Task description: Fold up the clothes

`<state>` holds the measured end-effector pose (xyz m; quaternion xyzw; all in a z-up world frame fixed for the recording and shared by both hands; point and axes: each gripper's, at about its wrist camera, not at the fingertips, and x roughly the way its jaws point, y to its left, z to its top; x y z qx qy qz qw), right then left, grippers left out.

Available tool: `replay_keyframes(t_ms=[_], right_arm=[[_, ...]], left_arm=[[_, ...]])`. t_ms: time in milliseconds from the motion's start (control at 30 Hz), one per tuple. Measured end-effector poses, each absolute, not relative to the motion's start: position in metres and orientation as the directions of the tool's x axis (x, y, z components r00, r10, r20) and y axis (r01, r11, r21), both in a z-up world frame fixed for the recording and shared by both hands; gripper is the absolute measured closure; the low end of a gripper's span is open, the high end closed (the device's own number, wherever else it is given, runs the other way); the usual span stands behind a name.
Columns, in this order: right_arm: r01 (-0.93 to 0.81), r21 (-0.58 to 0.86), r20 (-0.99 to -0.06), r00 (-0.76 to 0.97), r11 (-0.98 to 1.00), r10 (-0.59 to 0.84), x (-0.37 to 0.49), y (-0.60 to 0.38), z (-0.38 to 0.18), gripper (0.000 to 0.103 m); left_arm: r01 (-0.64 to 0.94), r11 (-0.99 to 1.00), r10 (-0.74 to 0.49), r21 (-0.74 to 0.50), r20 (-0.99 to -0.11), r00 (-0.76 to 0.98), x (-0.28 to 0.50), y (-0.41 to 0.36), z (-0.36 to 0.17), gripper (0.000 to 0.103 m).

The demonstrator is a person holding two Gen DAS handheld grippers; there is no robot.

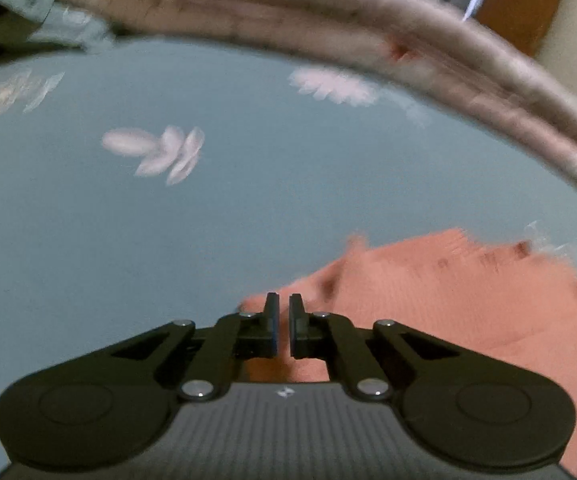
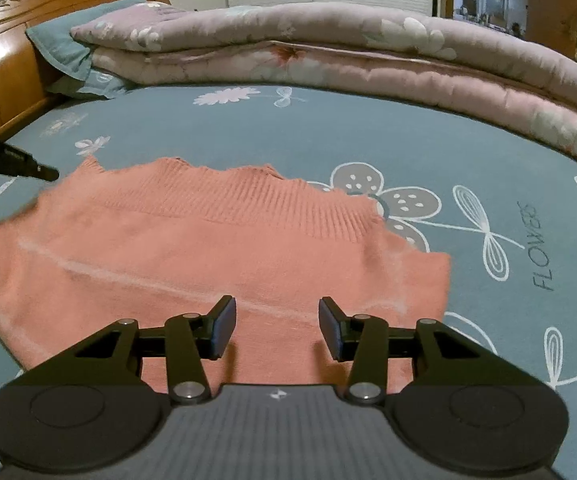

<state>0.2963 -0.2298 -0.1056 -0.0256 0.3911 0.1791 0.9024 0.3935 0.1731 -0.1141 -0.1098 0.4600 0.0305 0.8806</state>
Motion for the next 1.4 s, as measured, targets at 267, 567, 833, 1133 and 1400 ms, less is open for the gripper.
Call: replay_keyframes(t_ms=[267,567,833,1133,1400], right_arm=[[-0.303,0.109,-0.722,0.631,0.947,0.285,0.285,-0.244,-0.098,0.049],[-0.176,0.184,-0.726,0.639,0.967,0.254,0.245,-0.283,-0.097,0.04],[-0.071,0.317,-0.69,0.667,0.946,0.281,0.234,-0.303,-0.117,0.04],[-0.067,0.414,-0.687,0.632,0.908,0.36,0.243,-0.311,-0.132,0.093],[0.0,0.411,-0.728,0.602,0.912,0.328,0.225,-0.324,-0.151,0.093]], left_arm=[[-0.134,0.971,-0.086,-0.197,-0.813,0.576,0.36,0.184,-0.089,0.079],[-0.043,0.954,-0.201,-0.297,-0.74,0.642,0.26,0.153,-0.053,0.028],[-0.136,0.926,-0.165,-0.351,-0.704,0.691,0.219,0.153,-0.08,0.029],[-0.16,0.885,-0.249,-0.436,-0.737,0.628,0.221,0.156,-0.106,0.077],[-0.206,0.875,-0.25,-0.439,-0.772,0.585,0.222,0.163,-0.128,0.088]])
